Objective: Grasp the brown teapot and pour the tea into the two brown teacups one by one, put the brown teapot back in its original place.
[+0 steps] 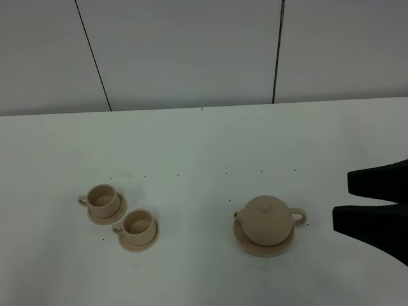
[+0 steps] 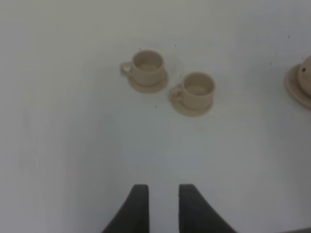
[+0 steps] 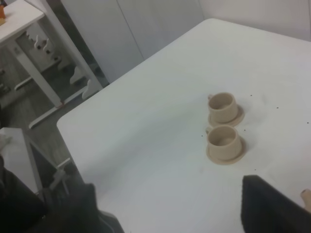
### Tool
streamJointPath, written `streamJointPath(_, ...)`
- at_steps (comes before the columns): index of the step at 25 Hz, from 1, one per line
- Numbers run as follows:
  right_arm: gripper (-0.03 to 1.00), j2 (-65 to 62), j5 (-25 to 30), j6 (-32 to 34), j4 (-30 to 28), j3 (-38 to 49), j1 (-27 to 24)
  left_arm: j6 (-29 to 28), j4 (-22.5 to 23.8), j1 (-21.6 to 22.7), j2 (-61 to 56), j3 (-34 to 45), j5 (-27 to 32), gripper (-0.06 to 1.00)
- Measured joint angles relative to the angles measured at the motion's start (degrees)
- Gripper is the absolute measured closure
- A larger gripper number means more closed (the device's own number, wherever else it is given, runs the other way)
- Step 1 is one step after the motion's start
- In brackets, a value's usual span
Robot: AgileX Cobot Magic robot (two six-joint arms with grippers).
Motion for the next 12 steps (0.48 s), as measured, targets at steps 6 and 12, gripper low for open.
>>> streamJointPath(6,0.37,0.0,0.16,0.11,0.0,0.0,0.0,-1.52,1.42,0.0,-0.06,1.82,3.04,0.72)
streamJointPath(12,0.37,0.0,0.36,0.23,0.0,0.0,0.0,-2.85,1.17,0.0,-4.85,3.59,0.84,0.72)
